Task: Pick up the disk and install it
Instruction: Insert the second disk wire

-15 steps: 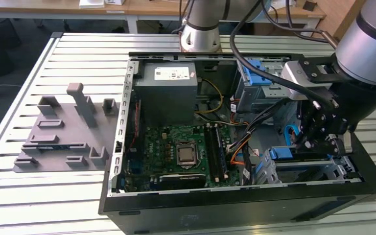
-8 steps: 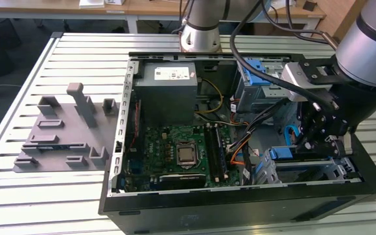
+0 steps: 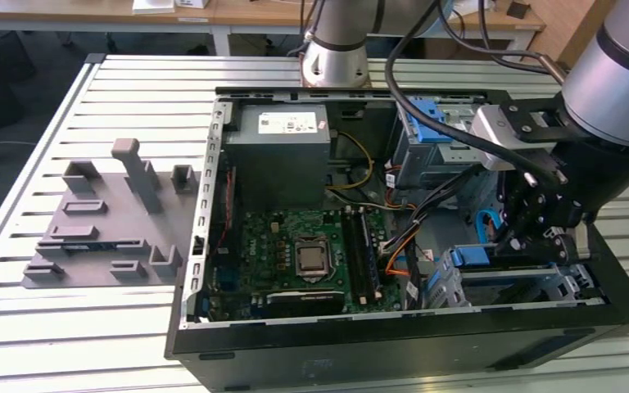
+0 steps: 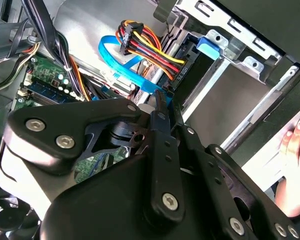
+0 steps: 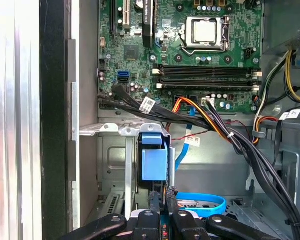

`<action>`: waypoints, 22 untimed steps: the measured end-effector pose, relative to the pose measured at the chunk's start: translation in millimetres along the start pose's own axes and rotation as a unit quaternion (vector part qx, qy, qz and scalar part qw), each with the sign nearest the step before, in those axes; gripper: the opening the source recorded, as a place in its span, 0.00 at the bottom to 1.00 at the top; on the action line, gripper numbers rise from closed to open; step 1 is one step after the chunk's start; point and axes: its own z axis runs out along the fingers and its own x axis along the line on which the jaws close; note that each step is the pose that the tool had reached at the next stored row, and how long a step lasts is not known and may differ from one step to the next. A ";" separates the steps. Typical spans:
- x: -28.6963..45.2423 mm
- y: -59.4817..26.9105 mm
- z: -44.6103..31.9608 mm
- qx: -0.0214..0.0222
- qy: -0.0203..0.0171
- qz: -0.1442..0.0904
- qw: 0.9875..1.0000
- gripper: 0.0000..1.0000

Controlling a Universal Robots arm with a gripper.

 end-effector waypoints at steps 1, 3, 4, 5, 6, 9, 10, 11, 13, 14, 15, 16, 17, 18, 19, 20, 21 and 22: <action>0.0 -0.2 0.3 0.000 0.000 0.000 1.000 0.16; 0.0 -0.5 0.7 0.000 0.000 0.000 1.000 0.16; 0.0 -0.5 0.9 0.000 0.000 0.000 1.000 0.16; 0.0 -0.5 1.1 0.000 0.000 0.000 1.000 0.16; 0.0 -0.6 1.3 0.000 0.000 0.000 1.000 0.16; 0.0 -0.8 2.0 0.000 0.000 0.000 1.000 0.16; 0.0 -0.8 2.3 0.000 0.000 0.000 1.000 0.16; 0.0 -0.8 2.5 0.000 0.000 0.000 1.000 0.16; 0.0 -0.9 3.4 0.000 0.000 0.000 1.000 0.16; 0.1 -1.0 3.9 0.000 0.000 0.000 1.000 0.16; 0.1 -1.1 4.3 0.000 0.000 0.000 1.000 0.16; 0.1 -1.1 4.7 0.000 0.000 0.000 1.000 0.16; 0.1 -1.2 4.8 0.000 0.000 0.000 1.000 0.16; 0.1 -1.2 4.8 0.000 0.000 0.000 1.000 0.16; 0.1 -1.2 4.8 0.000 0.000 0.000 1.000 0.16; 0.1 -1.2 5.0 0.000 0.000 0.000 1.000 0.16; 0.1 -1.2 5.0 0.000 0.000 0.000 1.000 0.16; 0.1 -1.2 5.1 0.000 0.000 0.000 1.000 0.16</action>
